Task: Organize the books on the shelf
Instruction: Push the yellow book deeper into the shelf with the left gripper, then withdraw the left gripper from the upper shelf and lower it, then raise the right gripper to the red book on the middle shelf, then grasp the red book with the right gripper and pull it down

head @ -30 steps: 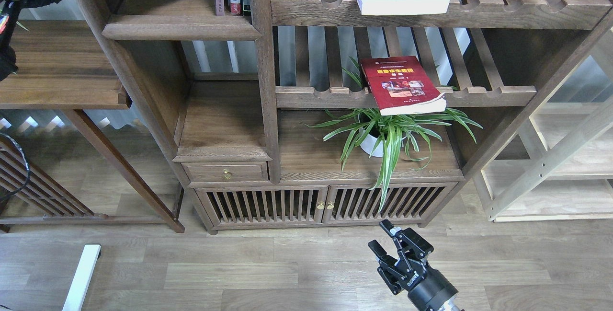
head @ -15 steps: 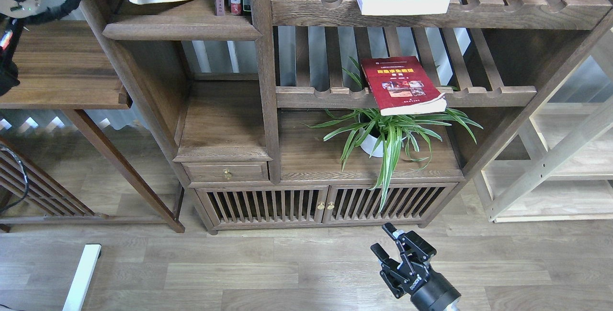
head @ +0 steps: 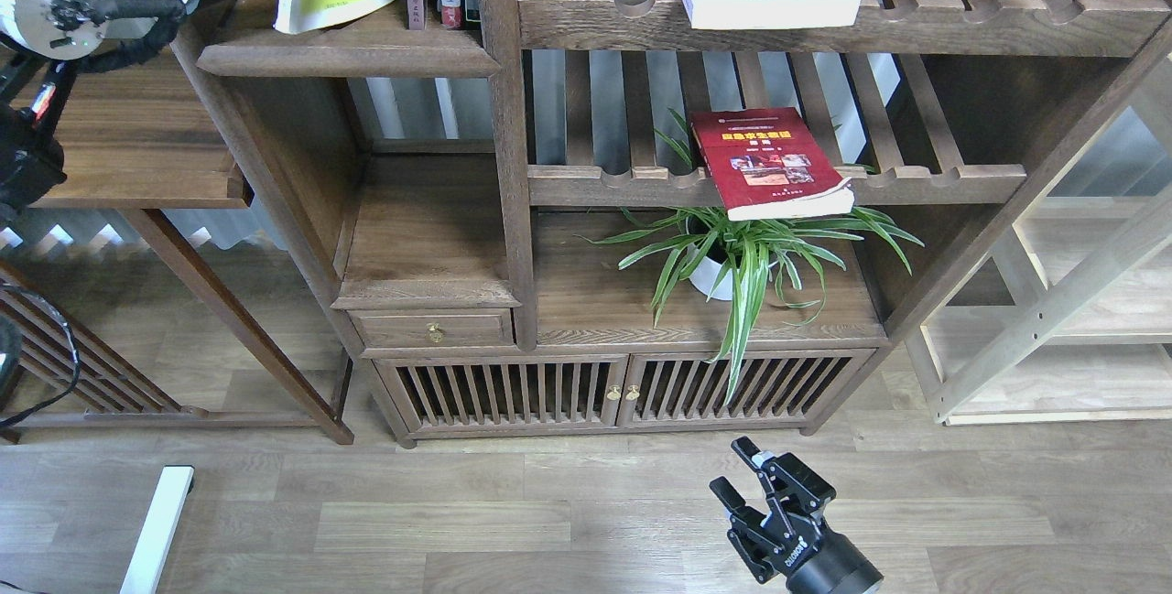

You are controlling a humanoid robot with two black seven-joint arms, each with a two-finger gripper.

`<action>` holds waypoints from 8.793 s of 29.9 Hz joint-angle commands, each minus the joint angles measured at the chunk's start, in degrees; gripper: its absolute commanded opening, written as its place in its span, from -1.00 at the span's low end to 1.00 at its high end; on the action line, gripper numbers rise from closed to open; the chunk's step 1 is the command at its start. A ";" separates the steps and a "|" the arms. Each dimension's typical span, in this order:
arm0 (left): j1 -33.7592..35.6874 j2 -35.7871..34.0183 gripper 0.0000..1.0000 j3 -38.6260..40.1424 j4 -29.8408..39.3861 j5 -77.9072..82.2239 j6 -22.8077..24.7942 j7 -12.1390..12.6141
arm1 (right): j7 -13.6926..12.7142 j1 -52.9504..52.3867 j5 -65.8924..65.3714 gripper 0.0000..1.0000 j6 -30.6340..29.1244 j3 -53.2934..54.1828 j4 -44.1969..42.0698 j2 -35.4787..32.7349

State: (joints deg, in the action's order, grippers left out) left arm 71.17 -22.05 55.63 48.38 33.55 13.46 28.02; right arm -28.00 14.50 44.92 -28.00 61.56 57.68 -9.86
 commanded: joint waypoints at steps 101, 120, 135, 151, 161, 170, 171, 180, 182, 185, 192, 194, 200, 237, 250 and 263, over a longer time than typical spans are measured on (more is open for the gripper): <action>-35.64 2.54 0.78 18.00 40.74 -32.84 -4.23 -0.02 | 0.00 -0.87 -3.61 0.41 0.00 0.93 -0.11 2.03; -65.00 5.16 0.95 26.72 35.66 -42.96 14.54 -0.02 | 0.00 -3.34 -11.60 0.81 0.00 4.44 -0.37 1.77; -77.14 12.11 0.98 25.49 25.82 -43.05 14.54 -0.02 | 0.00 -1.93 -17.49 0.80 0.00 9.18 4.28 1.77; -91.02 12.91 0.98 23.46 17.19 -43.57 14.54 -0.02 | 0.00 -17.30 -17.85 0.80 0.00 18.42 -3.96 5.19; -94.63 12.21 0.98 22.94 14.29 -49.02 14.54 -0.02 | 0.00 -22.84 -17.85 0.79 0.00 18.77 -7.74 9.06; -97.89 12.65 0.98 22.85 14.29 -49.11 14.54 -0.02 | 0.00 -32.86 -17.58 0.84 0.00 22.02 -21.19 8.54; -97.97 12.65 0.98 22.85 14.29 -49.20 14.54 -0.02 | 0.00 -34.26 -17.49 0.86 0.00 22.02 -22.59 8.36; -97.97 13.35 0.98 22.77 14.20 -49.20 14.54 -0.02 | 0.00 -38.84 -17.32 0.95 7.35 25.98 -25.15 8.19; -97.89 13.70 0.98 22.76 14.20 -49.11 14.54 -0.02 | 0.48 -38.93 -17.32 0.95 7.35 25.98 -25.33 7.92; -97.71 13.79 0.98 22.68 14.20 -49.11 14.54 -0.02 | 3.29 -39.19 -17.41 0.94 7.52 25.98 -25.86 7.57; -97.80 13.79 0.98 22.68 14.20 -49.20 14.54 -0.02 | 6.64 -40.51 -17.58 0.93 7.61 25.89 -26.03 5.55; -97.89 13.79 0.98 22.59 14.20 -49.20 14.54 -0.02 | 6.64 -40.60 -17.67 0.89 7.61 25.37 -26.04 4.59; -97.89 13.88 0.98 22.41 14.20 -49.11 14.54 -0.02 | 6.56 -40.69 -17.76 0.59 7.43 25.10 -25.95 4.58; -99.64 13.61 0.98 22.41 14.20 -49.28 14.54 -0.02 | 8.57 -42.36 -20.75 -0.14 10.41 22.73 -26.47 6.87; -99.73 13.61 0.98 22.41 14.20 -49.28 14.54 -0.02 | 9.37 -45.53 -20.92 -0.58 14.38 22.20 -26.65 6.69; -98.77 13.88 0.98 22.41 14.11 -49.11 14.54 -0.02 | 7.53 -37.36 -20.40 -0.72 11.48 22.64 -21.47 5.02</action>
State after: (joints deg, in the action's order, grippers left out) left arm -27.91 -8.24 78.05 62.56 -15.63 28.00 28.00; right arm -19.59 -25.38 24.34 -15.30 84.23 34.12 -4.83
